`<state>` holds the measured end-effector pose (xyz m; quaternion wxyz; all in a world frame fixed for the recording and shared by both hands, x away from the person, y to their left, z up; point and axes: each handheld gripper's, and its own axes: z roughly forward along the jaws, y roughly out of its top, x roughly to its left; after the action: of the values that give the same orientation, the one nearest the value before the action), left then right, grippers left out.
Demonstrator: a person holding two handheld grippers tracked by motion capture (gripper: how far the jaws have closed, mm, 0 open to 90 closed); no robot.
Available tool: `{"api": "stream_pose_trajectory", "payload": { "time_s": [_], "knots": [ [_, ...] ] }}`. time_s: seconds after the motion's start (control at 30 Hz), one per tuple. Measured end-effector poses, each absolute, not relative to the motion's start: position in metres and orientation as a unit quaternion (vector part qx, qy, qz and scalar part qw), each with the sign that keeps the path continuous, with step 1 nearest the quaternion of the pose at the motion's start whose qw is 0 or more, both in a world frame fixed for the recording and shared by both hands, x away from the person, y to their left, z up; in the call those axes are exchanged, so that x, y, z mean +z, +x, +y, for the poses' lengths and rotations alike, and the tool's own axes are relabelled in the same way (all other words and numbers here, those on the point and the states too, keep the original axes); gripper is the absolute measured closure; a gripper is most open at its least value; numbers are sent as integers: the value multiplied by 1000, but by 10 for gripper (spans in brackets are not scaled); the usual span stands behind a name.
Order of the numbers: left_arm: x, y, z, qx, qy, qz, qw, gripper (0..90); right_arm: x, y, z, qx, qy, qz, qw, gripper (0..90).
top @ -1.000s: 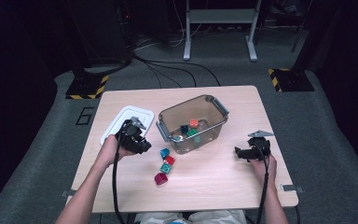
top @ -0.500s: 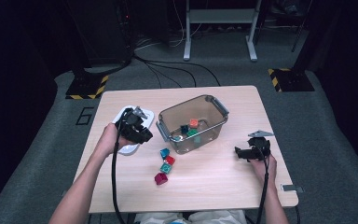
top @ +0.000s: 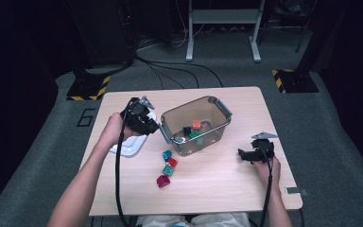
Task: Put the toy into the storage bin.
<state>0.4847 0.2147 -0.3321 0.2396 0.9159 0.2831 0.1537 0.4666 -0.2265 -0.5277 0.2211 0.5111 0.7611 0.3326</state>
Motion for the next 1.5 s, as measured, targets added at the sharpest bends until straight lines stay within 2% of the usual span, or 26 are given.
{"api": "stream_pose_trajectory", "payload": {
  "time_s": [0.7, 1.5],
  "knots": [
    [-315, 512, 181, 158, 921, 261, 241, 434, -528, 466, -226, 332, 512, 760, 223, 68],
    [-334, 548, 133, 140, 932, 250, 223, 434, -528, 466, -226, 333, 513, 760, 221, 68]
  ]
}}
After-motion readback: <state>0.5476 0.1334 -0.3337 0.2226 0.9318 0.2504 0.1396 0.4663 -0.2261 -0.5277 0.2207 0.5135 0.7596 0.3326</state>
